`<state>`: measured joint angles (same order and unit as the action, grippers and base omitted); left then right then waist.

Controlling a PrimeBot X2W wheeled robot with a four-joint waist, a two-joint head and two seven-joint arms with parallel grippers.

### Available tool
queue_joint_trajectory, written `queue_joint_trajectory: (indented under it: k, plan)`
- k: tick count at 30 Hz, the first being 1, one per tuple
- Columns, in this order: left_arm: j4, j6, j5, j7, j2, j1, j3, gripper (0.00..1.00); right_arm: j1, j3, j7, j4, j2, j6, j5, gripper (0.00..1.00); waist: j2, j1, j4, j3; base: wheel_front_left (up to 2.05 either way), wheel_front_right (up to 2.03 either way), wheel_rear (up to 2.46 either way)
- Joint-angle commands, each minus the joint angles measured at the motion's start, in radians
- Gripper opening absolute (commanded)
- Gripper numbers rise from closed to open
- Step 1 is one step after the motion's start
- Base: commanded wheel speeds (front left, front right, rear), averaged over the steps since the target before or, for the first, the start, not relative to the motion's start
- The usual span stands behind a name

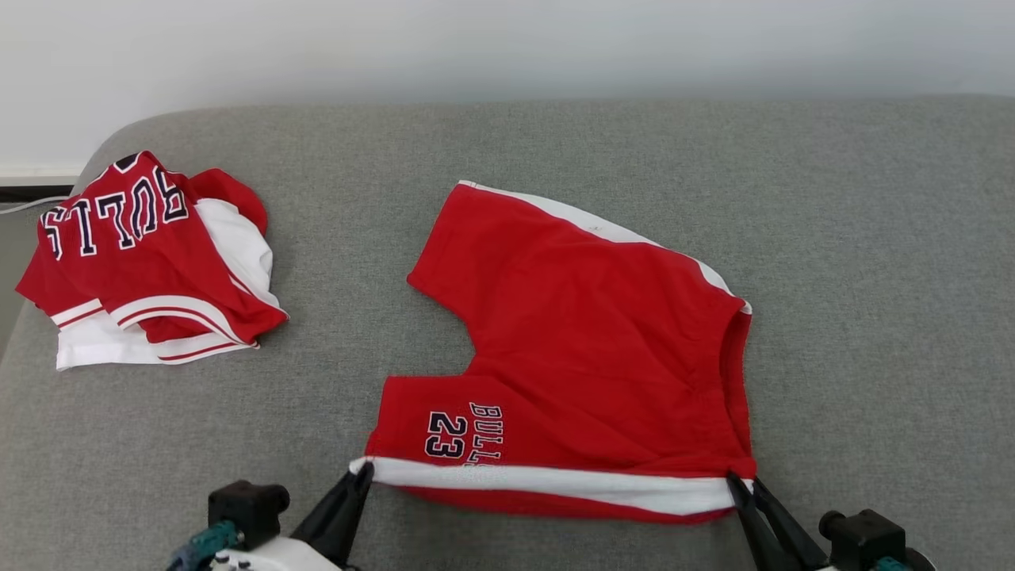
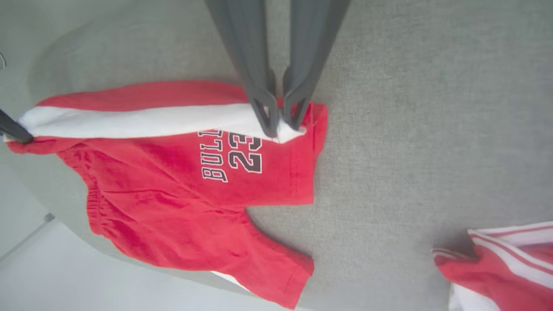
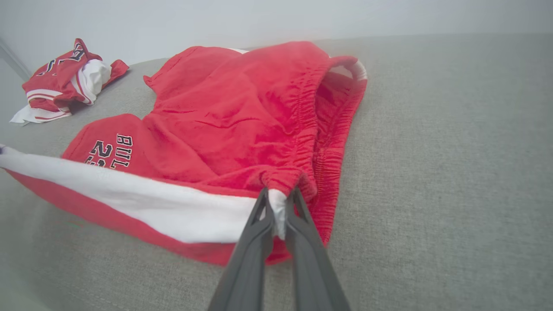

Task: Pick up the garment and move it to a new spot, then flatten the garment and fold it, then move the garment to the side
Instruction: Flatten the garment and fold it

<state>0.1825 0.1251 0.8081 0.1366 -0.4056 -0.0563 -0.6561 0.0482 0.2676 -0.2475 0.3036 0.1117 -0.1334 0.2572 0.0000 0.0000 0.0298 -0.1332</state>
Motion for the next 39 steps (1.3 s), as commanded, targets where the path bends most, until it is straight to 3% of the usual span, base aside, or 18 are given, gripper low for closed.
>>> queue_joint_trajectory:
  k: [1, 8, 21, 26, 39]
  plan:
    - [-0.039, 0.01, -0.003, 0.011, -0.03, -0.067, 0.049, 0.0, -0.036, 0.017, -0.014, -0.033, 0.015, 0.003, 0.013, 0.0, 0.0, 0.0, -0.002, -0.004, 0.0, 0.0, 0.0]
    - [-0.116, 0.015, -0.019, -0.001, -0.066, -0.194, 0.101, 0.0, -0.132, 0.013, -0.014, -0.051, 0.023, 0.003, 0.032, 0.0, 0.0, 0.0, -0.017, -0.043, 0.0, 0.0, 0.0]
    - [0.141, -0.175, 0.018, -0.124, -0.065, -0.65, 0.129, 0.0, -0.55, 0.105, -0.014, 0.13, -0.005, 0.003, 0.14, 0.0, 0.0, 0.0, -0.123, -0.22, 0.0, 0.0, 0.0]
    - [0.244, -0.22, 0.022, -0.162, -0.077, -0.774, 0.122, 0.0, -0.663, 0.135, -0.014, 0.206, -0.026, 0.003, 0.177, 0.0, 0.0, 0.0, -0.162, -0.271, 0.0, 0.0, 0.0]
    - [0.427, -0.255, 0.049, -0.184, -0.085, -0.989, 0.062, 0.0, -0.779, 0.156, -0.014, 0.288, -0.058, 0.003, 0.279, 0.0, 0.0, 0.0, -0.226, -0.357, 0.0, 0.0, 0.0]
